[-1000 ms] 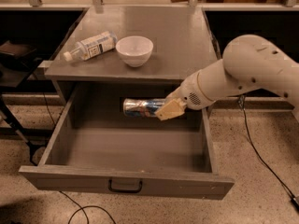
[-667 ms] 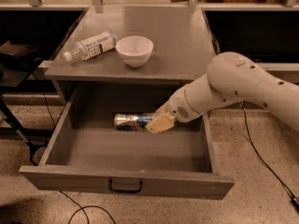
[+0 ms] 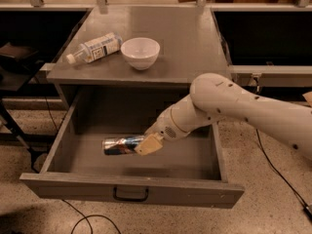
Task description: Place redbull can into top drawer
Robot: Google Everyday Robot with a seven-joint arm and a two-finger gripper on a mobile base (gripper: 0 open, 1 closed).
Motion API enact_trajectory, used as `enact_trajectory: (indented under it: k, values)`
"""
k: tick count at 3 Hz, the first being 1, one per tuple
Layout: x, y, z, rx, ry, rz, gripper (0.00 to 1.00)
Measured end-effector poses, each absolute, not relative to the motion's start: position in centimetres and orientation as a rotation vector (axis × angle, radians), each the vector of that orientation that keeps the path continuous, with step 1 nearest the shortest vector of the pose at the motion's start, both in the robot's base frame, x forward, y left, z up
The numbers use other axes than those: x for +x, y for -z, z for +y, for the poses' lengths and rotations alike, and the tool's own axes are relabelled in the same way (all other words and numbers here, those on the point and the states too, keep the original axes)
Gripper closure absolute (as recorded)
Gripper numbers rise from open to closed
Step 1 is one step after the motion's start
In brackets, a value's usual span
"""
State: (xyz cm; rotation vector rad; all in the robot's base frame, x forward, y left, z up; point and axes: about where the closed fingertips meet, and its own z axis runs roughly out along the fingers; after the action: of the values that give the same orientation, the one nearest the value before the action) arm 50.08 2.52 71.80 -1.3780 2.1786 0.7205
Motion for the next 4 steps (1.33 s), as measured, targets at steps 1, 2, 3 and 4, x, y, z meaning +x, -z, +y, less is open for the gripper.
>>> enact_trajectory:
  k: [1, 2, 3, 4]
  values:
    - [49.8, -71.0, 3.8, -1.384, -0.738, 2.188, 0.58]
    - [49.8, -70.3, 4.6, -1.379, -0.75, 2.204, 0.27]
    - [49.8, -70.1, 4.9, -1.378, -0.755, 2.21, 0.04]
    - [49.7, -70.0, 4.9, -1.377, -0.756, 2.211, 0.0]
